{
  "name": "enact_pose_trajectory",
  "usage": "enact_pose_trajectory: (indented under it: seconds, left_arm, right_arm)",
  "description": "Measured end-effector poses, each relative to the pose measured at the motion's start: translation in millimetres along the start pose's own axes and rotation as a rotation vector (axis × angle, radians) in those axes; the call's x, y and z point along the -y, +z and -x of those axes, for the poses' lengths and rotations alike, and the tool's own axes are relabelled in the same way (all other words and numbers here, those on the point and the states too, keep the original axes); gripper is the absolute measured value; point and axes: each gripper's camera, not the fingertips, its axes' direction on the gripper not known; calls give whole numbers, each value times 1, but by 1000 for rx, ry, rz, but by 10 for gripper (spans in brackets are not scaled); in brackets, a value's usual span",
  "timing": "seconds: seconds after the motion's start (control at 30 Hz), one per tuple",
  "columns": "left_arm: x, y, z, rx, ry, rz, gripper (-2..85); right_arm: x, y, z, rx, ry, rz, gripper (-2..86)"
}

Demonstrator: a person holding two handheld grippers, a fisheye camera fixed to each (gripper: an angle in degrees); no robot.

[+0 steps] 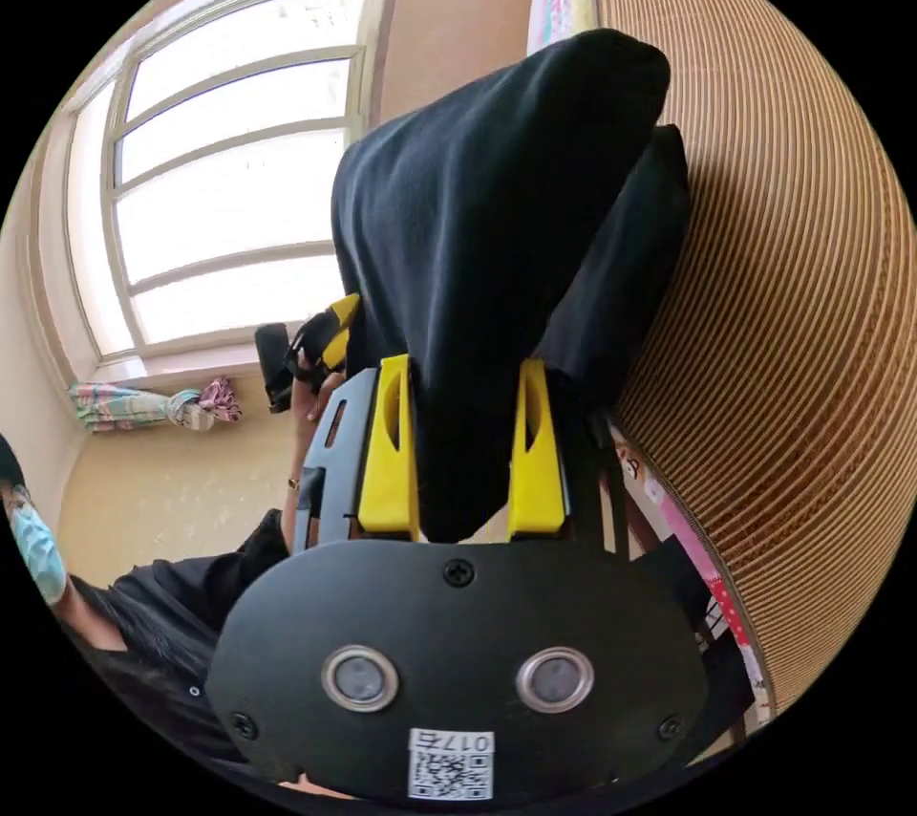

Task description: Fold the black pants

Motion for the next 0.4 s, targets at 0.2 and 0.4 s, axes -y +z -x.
enact_pose_trajectory:
  seconds: [0.2,0.4]
  left_arm:
    - [-71,71,-2,5,-120,-21,99]
    - [-198,159,-145,-128,61,167,65]
  right_arm:
    - [-21,-18,-40,-277,117,32,56]
    - [-183,-115,-80,-678,201,9,17]
